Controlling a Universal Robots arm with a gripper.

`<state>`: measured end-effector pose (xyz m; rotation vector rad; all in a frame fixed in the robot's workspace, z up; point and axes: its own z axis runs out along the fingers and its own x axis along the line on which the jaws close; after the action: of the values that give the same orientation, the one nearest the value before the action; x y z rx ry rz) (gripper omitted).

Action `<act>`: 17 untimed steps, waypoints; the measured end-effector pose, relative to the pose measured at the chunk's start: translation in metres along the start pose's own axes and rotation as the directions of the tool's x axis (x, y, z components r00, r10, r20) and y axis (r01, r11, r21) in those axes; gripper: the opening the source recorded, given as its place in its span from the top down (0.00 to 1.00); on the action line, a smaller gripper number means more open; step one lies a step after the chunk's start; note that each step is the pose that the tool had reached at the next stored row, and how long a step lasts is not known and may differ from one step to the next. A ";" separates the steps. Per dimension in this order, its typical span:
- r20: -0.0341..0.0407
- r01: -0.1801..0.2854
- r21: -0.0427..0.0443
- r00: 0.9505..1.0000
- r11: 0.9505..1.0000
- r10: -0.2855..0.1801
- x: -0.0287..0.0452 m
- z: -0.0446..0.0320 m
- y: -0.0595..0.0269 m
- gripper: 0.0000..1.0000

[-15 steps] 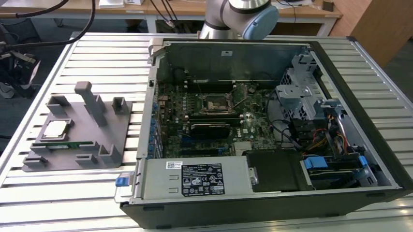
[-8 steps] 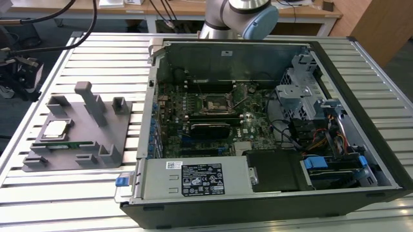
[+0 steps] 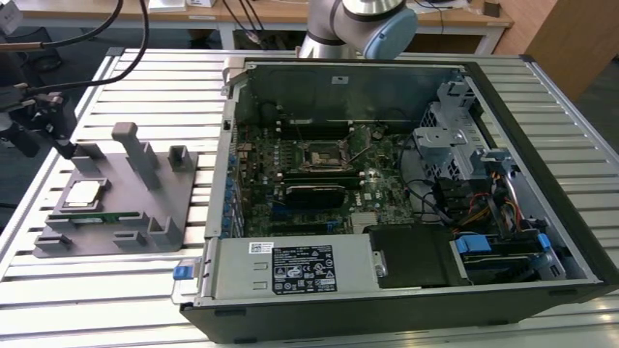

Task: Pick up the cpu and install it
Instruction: 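Pick up the cpu and move it towards the insertion slot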

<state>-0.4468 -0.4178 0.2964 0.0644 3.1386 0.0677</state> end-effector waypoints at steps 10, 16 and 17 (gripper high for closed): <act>0.000 0.002 0.000 1.000 1.000 -0.002 0.0046 0.0181 -0.0008 0.35; 0.000 0.002 0.000 1.000 1.000 -0.002 0.0063 0.0256 -0.0012 0.35; 0.000 0.002 0.001 1.000 1.000 -0.002 0.0064 0.0273 -0.0013 0.35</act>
<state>-0.4531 -0.4177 0.2691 0.0610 3.1388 0.0669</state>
